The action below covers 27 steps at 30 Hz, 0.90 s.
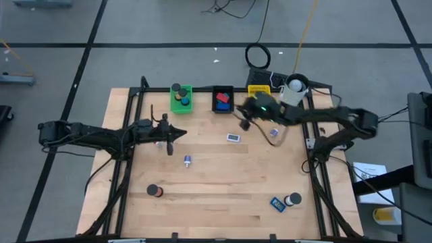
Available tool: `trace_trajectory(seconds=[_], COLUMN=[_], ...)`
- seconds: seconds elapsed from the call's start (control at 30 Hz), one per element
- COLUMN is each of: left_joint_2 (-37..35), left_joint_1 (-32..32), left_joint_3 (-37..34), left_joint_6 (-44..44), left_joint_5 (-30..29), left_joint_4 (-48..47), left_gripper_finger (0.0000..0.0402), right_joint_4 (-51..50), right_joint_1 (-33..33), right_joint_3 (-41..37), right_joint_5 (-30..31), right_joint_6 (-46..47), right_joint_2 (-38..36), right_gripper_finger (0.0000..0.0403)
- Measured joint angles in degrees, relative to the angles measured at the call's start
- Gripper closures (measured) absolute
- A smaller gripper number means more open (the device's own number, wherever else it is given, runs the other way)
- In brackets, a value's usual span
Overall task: Pick & Place Office items
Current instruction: Put the left purple charger adapter into the yellow bin
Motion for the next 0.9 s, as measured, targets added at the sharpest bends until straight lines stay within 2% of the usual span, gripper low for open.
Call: trace_trajectory(seconds=[0.1, 0.23, 0.33, 0.47, 0.63, 0.73, 0.9], left_joint_2=[0.4, 2.3, 3.9, 6.5, 10.5, 13.5, 17.8], left_joint_1=[-2.1, -5.4, -7.8, -11.3, -15.9, -18.2, -20.8], left_joint_3=[2.1, 4.3, 6.8, 11.7, 18.9, 23.1, 29.4], left_joint_6=[0.1, -0.1, -1.8, -8.7, -18.0, -26.4, -36.5], left_joint_5=[-3.8, -7.6, -10.1, -13.7, -16.5, -18.9, -18.6], left_joint_4=[-4.1, -7.8, -12.9, -24.2, -37.0, -43.4, -53.5], left_gripper_finger=[0.0397, 0.0392, 0.0392, 0.0379, 0.032, 0.027, 0.0174], right_joint_4=[13.7, 26.9, 28.8, 28.8, 28.7, 28.8, 28.8], right_joint_1=[0.9, 1.6, 1.9, 3.0, 4.2, 4.8, 5.2], right_joint_3=[-11.0, -20.5, -23.3, -24.8, -25.0, -25.0, -25.0], right_joint_5=[-0.7, -0.6, -0.7, -0.6, -0.6, -0.6, -0.6], right_joint_6=[1.6, 2.9, 3.1, 3.0, 2.6, 2.3, 2.0], right_joint_2=[-6.9, -13.8, -18.7, -22.4, -23.6, -23.6, -23.6], right_gripper_finger=[0.0399, 0.0393, 0.0398, 0.0401, 0.0401, 0.0402, 0.0402])
